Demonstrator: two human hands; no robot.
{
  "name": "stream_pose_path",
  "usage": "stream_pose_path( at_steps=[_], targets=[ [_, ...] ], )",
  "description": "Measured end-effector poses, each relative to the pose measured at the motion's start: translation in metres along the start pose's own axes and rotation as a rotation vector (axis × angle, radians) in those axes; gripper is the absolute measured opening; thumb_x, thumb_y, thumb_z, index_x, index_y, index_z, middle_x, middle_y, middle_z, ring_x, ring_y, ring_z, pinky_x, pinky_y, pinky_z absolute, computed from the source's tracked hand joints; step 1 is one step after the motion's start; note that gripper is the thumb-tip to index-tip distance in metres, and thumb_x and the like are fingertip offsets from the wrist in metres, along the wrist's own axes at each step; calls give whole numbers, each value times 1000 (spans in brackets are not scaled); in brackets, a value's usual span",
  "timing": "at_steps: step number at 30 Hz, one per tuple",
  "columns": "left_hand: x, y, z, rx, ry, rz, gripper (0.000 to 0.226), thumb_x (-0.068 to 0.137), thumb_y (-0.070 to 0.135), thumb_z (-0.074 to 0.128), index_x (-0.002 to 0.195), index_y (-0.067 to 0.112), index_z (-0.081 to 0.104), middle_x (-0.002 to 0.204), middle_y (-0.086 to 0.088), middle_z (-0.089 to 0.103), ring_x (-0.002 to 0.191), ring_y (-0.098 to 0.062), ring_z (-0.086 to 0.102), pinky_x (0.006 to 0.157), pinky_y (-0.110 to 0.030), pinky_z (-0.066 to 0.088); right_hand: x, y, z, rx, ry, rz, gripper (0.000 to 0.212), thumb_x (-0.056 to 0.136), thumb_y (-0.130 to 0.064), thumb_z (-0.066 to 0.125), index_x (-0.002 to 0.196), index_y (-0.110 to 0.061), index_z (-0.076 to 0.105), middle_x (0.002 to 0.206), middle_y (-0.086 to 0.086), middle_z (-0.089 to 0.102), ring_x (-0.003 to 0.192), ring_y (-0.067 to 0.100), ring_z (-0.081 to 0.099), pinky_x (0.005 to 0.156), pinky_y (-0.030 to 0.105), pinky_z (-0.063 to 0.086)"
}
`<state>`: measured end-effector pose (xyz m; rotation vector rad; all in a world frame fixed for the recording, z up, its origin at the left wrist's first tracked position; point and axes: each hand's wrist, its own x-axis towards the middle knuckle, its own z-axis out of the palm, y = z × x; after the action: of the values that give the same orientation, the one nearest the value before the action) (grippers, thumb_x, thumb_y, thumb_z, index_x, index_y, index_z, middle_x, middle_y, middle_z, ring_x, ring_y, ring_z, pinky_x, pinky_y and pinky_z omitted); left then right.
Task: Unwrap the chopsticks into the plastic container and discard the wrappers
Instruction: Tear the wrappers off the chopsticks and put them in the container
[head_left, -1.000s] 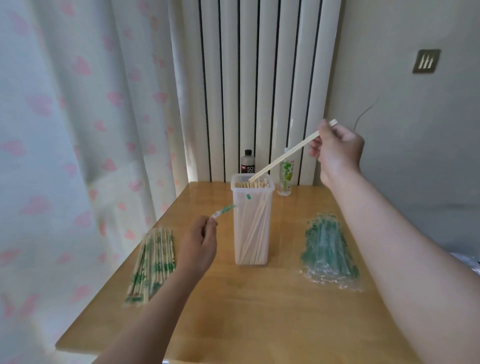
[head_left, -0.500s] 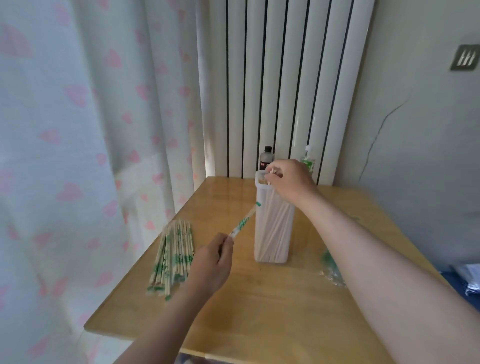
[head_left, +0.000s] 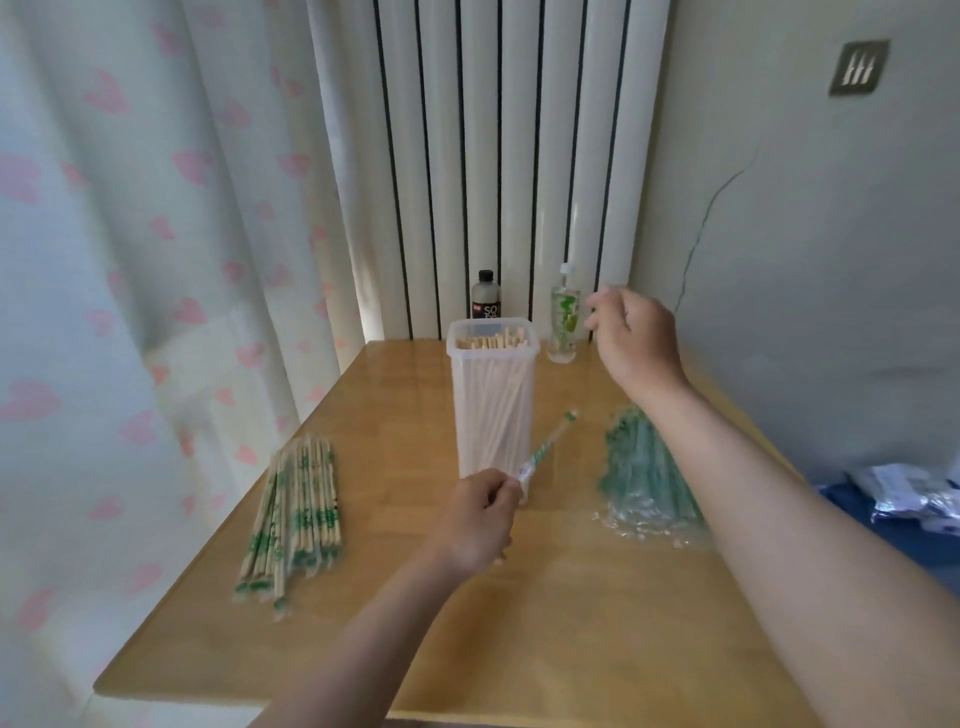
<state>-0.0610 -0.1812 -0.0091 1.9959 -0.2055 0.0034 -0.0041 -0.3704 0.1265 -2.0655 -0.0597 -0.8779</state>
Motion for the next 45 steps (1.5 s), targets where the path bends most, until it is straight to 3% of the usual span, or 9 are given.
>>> stream_pose_path(
  at_steps=[3, 5, 8, 14, 21, 25, 30, 37, 45],
  targets=[
    [17, 16, 33, -137, -59, -173, 24, 101, 19, 54, 83, 5, 62, 69, -9, 54, 60, -20, 61, 57, -37, 61, -16, 55, -33, -24, 57, 237, 51, 109, -30, 37, 85, -1, 71, 90, 5, 71, 89, 21, 61, 80, 31, 44],
    [35, 26, 53, -156, -53, -213, 28, 98, 17, 55, 73, 7, 59, 61, -8, 55, 59, -23, 62, 65, -46, 63, -35, 98, -49, -83, 51, 350, 54, 105, -38, 36, 86, -1, 72, 93, 10, 74, 93, 26, 64, 82, 32, 46],
    [65, 38, 81, -28, -21, -188, 37, 97, 20, 56, 60, 14, 58, 54, -5, 59, 62, -24, 63, 64, -36, 55, -64, 159, -65, -224, 8, 461, 50, 98, -38, 35, 80, 0, 62, 89, 18, 69, 88, 37, 63, 78, 42, 51],
    [120, 43, 124, 148, 39, -196, 19, 97, 23, 56, 82, 13, 64, 81, -8, 67, 77, -23, 63, 74, -34, 51, -102, 206, -58, -357, -174, 472, 18, 104, -17, 47, 101, -11, 64, 95, 6, 68, 88, 28, 63, 78, 41, 52],
    [163, 29, 145, 288, 94, -247, 23, 93, 26, 62, 80, 8, 67, 80, -9, 68, 71, -24, 63, 65, -35, 52, -96, 217, -56, -366, -215, 442, 17, 103, -20, 48, 111, -18, 63, 101, 0, 67, 92, 23, 63, 77, 39, 55],
    [170, 28, 152, 357, 61, -239, 31, 92, 26, 66, 64, 15, 58, 58, -7, 53, 54, -24, 54, 53, -30, 43, -94, 221, -56, -364, -220, 435, 16, 103, -21, 46, 110, -20, 60, 90, -2, 63, 80, 21, 60, 64, 36, 47],
    [170, 28, 152, 360, 53, -232, 26, 91, 24, 63, 68, 12, 63, 63, -9, 57, 58, -22, 56, 54, -30, 42, -96, 222, -57, -352, -215, 454, 16, 103, -22, 47, 113, -19, 59, 89, -4, 63, 79, 20, 59, 61, 32, 39],
    [153, 35, 137, 349, 54, -232, 39, 94, 21, 56, 61, 16, 37, 57, -1, 33, 48, -18, 31, 50, -26, 26, -96, 219, -60, -289, -199, 507, 13, 103, -21, 47, 108, -21, 59, 87, -1, 64, 75, 22, 60, 57, 33, 40],
    [87, 55, 82, 396, -159, -53, 33, 86, 10, 50, 54, 18, 44, 56, -1, 42, 54, -18, 41, 50, -25, 33, -95, 177, -71, -28, -72, 631, 25, 96, -3, 49, 92, -21, 66, 100, 3, 69, 97, 24, 65, 78, 31, 47]
  ],
)
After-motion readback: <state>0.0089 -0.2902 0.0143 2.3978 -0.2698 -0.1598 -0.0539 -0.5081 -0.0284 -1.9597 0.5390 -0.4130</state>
